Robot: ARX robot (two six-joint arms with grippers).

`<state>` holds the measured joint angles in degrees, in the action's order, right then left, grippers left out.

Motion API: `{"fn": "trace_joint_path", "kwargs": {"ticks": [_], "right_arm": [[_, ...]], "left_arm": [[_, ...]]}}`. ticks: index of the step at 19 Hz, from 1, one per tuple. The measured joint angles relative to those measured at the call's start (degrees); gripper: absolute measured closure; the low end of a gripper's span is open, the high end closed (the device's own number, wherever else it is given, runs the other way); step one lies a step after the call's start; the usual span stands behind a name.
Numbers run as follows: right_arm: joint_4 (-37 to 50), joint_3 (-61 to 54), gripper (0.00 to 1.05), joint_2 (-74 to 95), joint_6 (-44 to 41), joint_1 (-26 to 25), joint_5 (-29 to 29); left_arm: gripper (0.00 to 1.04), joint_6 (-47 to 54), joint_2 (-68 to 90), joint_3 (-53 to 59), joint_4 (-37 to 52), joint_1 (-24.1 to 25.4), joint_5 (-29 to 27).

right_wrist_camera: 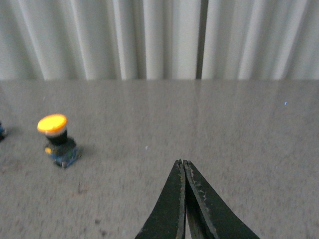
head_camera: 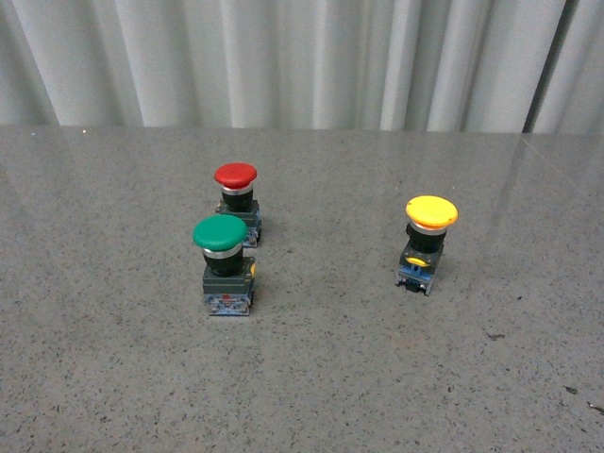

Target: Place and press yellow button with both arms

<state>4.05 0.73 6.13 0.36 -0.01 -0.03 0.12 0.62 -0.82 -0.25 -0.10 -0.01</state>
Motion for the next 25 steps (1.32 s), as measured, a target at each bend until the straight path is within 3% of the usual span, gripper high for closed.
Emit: {"fn": "trace_joint_path", "kwargs": {"ticks": [1,8,11,12,20,25], "right_arm": [[-4.48,0.00,1.03,-5.03,0.00,0.00,0.00],[-4.31,0.00,1.03,-5.90,0.00,0.00,0.00],[-4.31,0.00,0.79,-5.88,-0.02,0.00,0.00],[-4.31,0.00,0.66,-5.90,-0.02,0.00,0.00],[-4.31,0.00,0.04,-5.88,0.00,0.00,0.02],[-4.31,0.00,0.07,-5.90,0.00,0.00,0.00]], "left_arm": [[0.07,0.00,0.00,0.00,0.00,0.00,-0.09],[0.07,0.00,0.00,0.00,0.04,0.00,0.00],[0.07,0.00,0.00,0.00,0.02,0.00,0.00],[0.07,0.00,0.00,0.00,0.02,0.00,0.00],[0.07,0.00,0.00,0.00,0.02,0.00,0.00],[0.07,0.00,0.00,0.00,0.02,0.00,0.00]]}}
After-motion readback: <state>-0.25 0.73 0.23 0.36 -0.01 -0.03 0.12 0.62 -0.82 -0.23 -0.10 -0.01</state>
